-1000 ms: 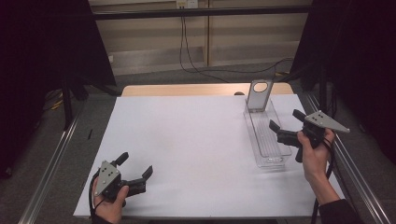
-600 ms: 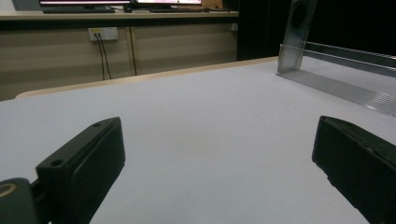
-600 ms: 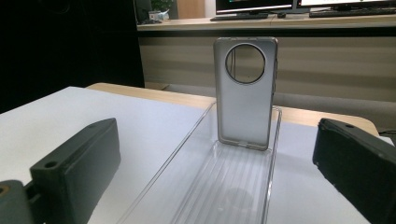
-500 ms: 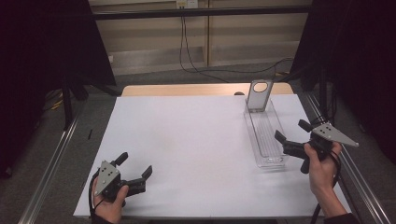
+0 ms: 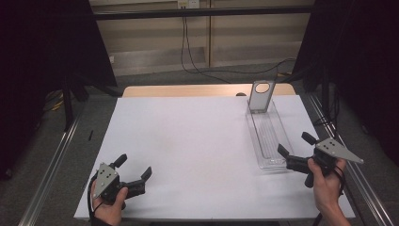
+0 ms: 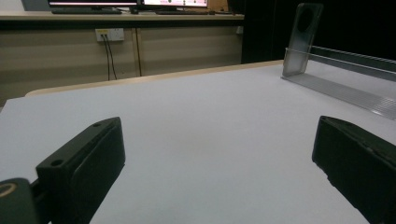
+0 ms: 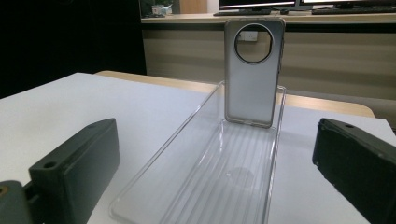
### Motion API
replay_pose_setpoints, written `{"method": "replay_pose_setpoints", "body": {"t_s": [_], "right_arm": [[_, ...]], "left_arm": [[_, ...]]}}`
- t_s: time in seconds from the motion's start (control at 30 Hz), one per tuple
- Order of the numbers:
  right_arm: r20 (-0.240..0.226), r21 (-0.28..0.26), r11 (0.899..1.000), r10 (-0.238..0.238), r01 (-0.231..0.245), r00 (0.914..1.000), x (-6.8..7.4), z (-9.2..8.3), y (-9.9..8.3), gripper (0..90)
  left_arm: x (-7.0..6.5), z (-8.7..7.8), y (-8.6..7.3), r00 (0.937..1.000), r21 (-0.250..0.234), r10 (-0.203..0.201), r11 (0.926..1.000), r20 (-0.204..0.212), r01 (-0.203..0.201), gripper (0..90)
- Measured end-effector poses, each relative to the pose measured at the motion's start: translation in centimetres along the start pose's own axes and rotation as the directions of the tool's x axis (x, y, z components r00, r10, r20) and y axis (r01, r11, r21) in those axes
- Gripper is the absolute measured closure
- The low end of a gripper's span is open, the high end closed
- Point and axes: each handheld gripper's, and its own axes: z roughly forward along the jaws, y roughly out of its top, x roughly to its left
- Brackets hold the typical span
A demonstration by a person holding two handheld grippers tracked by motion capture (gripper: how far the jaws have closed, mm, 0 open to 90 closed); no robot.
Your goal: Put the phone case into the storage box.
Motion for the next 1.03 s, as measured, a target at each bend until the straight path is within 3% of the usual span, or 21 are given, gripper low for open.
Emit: {"method": "replay_pose_setpoints", "body": {"t_s": [0.07,0.33,0.43,0.73,0.97,1.03], "right_arm": [[-0.015,0.002,1.000,0.015,-0.015,0.9998,0.0,-0.3,-0.4,0.4],[0.019,0.013,1.000,-0.015,0.015,0.9997,-0.4,-1.9,-2.1,0.5],[0.023,0.011,1.000,0.011,-0.012,0.9997,-0.5,-2.6,-2.5,0.4],[0.066,0.007,1.000,0.004,-0.004,0.9978,-0.2,-4.2,-4.0,0.5],[0.072,0.004,1.000,-0.003,0.003,0.9974,-0.2,-4.3,-4.3,0.6],[0.054,0.005,1.000,0.003,-0.004,0.9985,-0.3,-4.3,-4.4,0.6]], "left_arm": [[0.0,0.0,0.0,1.0000,0.000,-0.006,1.0000,-0.002,0.006,2.6],[-0.3,-0.2,0.0,1.0000,0.003,-0.006,1.0000,-0.001,0.006,2.6],[-0.3,-0.4,-0.1,1.0000,0.003,0.000,1.0000,-0.003,0.000,2.6],[-0.4,-0.4,0.0,0.9999,-0.006,0.000,1.0000,0.010,0.000,2.6],[-0.4,-0.4,-0.1,1.0000,0.008,0.003,1.0000,0.006,-0.003,2.5],[-0.4,-0.3,-0.1,1.0000,0.010,-0.001,1.0000,0.004,0.001,2.4]]}}
